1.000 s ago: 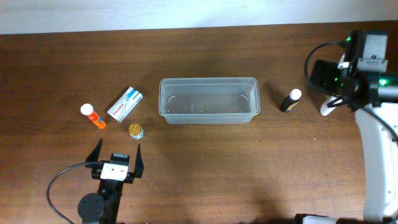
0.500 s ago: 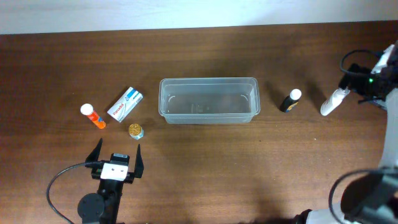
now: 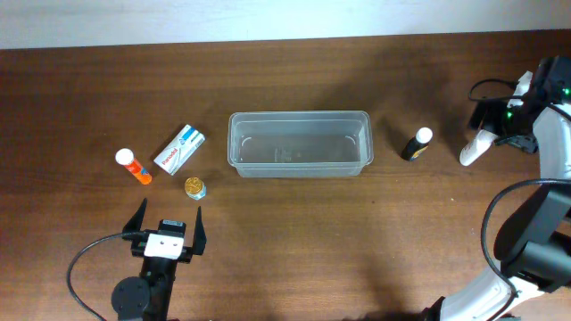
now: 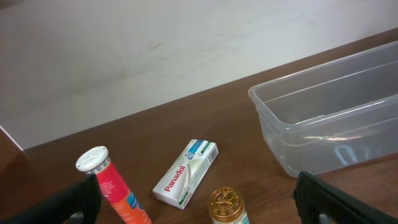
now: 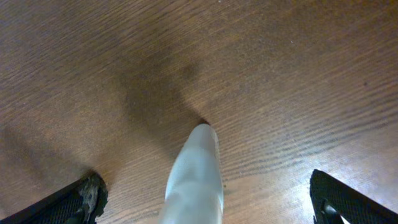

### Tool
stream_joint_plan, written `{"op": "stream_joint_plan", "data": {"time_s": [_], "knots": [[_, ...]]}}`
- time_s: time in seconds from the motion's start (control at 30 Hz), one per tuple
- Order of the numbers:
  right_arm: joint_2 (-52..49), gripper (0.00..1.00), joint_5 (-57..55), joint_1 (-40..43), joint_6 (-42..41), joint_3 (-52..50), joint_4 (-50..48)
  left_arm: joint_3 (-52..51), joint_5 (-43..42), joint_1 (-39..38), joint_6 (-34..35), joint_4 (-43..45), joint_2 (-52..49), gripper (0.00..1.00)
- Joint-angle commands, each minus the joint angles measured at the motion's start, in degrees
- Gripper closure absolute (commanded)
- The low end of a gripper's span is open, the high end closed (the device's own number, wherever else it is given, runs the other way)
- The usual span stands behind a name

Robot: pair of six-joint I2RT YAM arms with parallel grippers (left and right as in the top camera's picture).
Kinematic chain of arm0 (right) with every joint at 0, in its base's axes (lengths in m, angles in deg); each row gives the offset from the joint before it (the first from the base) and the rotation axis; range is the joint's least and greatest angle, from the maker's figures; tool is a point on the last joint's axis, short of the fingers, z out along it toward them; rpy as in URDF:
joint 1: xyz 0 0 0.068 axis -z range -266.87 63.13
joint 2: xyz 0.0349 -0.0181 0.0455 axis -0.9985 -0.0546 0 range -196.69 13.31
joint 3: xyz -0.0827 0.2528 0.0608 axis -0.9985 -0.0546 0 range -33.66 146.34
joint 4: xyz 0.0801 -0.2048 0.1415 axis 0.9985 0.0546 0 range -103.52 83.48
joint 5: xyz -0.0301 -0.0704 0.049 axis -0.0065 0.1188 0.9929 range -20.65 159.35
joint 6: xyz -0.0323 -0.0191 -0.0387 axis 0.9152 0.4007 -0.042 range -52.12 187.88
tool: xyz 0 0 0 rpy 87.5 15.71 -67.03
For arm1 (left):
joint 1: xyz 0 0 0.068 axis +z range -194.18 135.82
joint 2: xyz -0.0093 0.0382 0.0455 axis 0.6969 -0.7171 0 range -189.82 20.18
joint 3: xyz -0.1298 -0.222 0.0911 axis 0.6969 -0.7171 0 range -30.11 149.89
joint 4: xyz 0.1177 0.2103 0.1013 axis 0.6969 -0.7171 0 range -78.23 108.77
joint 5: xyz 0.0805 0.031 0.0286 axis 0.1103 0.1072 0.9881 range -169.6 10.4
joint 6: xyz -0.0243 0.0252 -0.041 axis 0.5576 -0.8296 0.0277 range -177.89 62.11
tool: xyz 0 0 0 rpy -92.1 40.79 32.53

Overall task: Pack container
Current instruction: 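Reach right gripper to the white spray bottle and grasp it, then lift the white spray bottle and lower it into the container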

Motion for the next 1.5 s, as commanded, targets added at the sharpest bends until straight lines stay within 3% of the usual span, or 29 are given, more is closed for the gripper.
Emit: {"op": "stream_joint_plan", "data": {"time_s": [0.0, 0.17, 0.37, 0.67, 0.83, 1.13, 1.47], "knots": [[-1.1, 0.02, 1.1, -0.3, 1.5, 1.2, -0.8, -0.1, 0.2, 0.2, 0.5, -0.4, 0.5, 0.01], [-2.7, 0.11, 1.2, -0.4, 1.6, 1.2, -0.7, -0.1, 0.2, 0.2, 0.5, -0.4, 0.5, 0.01], [-3.4, 0.44, 2.5, -0.5, 1.6, 1.2, -0.4, -0.1, 0.2, 0.2, 0.5, -0.4, 0.5, 0.00], [-3.4, 0.72, 4.0, -0.4, 1.1, 1.2, 0.4, -0.1, 0.2, 0.2, 0.5, -0.4, 0.5, 0.01], [-3.4, 0.78, 5.2, -0.4, -0.3, 1.2, 0.5, -0.1, 0.2, 0.2, 0.5, -0.4, 0.5, 0.01], [-2.2, 0.80, 7.0, -0.4, -1.6, 2.8, 1.6, -0.1, 0.2, 0.2, 0.5, -0.4, 0.5, 0.01], [1.5, 0.80, 6.9, -0.9, -1.3, 18.6, 12.6, -0.1, 0.2, 0.2, 0.5, -0.4, 0.5, 0.01]]}}
